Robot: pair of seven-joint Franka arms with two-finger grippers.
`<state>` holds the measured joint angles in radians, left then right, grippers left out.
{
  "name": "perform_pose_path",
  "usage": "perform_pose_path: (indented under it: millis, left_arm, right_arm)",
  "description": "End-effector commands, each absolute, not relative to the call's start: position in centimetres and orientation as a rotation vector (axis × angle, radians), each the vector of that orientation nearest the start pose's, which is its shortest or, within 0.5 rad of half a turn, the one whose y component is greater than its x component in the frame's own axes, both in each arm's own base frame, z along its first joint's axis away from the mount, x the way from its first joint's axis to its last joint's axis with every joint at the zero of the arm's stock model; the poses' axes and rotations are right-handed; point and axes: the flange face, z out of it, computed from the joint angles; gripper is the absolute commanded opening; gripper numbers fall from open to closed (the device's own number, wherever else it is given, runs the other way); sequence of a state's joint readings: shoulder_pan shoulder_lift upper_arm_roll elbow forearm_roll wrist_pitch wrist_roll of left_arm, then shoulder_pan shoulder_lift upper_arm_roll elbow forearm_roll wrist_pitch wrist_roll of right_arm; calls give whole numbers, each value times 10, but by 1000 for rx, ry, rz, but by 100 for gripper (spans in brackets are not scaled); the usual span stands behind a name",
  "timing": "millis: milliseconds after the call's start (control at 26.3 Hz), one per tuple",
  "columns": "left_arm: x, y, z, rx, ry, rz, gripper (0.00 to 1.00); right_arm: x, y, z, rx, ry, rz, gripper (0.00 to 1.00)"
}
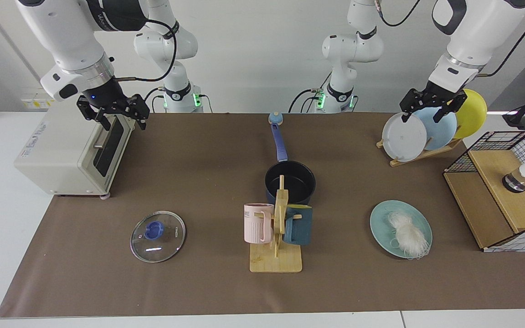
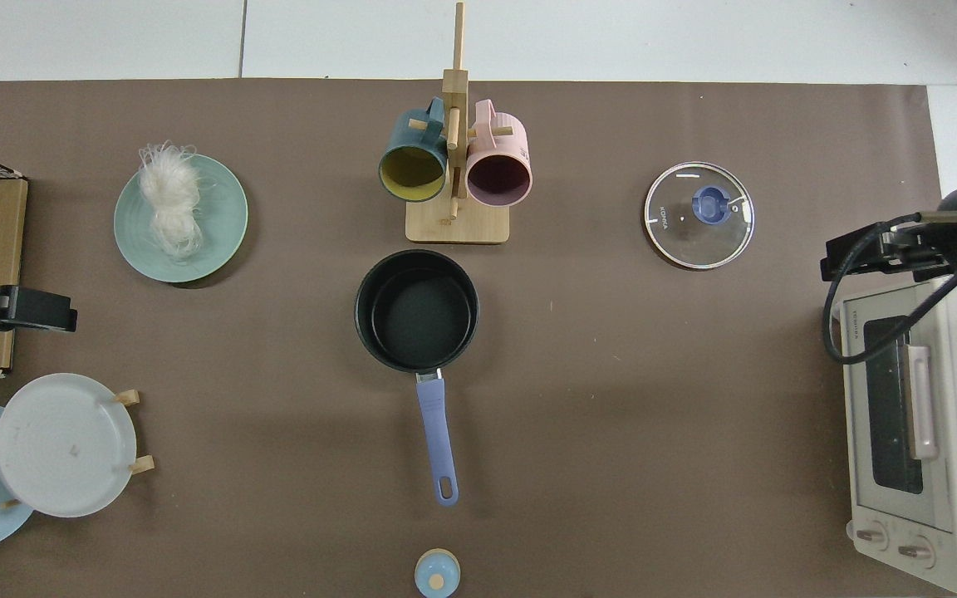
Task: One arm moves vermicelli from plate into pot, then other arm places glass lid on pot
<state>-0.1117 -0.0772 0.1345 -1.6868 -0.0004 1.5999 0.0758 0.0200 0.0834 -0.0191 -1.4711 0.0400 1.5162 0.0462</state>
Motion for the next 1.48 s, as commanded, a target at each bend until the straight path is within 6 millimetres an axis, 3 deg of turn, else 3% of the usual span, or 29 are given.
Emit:
perform_pose_path:
  millis: [0,342,761,875,1141,1293,1446]
  left_arm:
    - [527,12,615,-3159,71,46,100]
    - [529,8,613,-3169,85,48,100]
    - [526,-13,617,-3165,139,54,100]
    - [528,-33,618,-3161,204,26,100]
    - [547,-22,618,-3159,158,-135,100]
    - [575,-25,589,-3139,133,-171,100]
    - [604,-18,545,-3119,124,-148,100]
  right_arm:
    - [571,3,623,-3076,58,44,100]
    - [571,3,623,-3076,58,44,100]
    - [571,3,623,-3076,58,44,100]
    - [571,3,623,-3076,58,44,100]
    - [572,3,622,-3076,58,46,100]
    - [571,3,622,-3076,58,48,100]
    - [571,3,623,-3076,58,51,100]
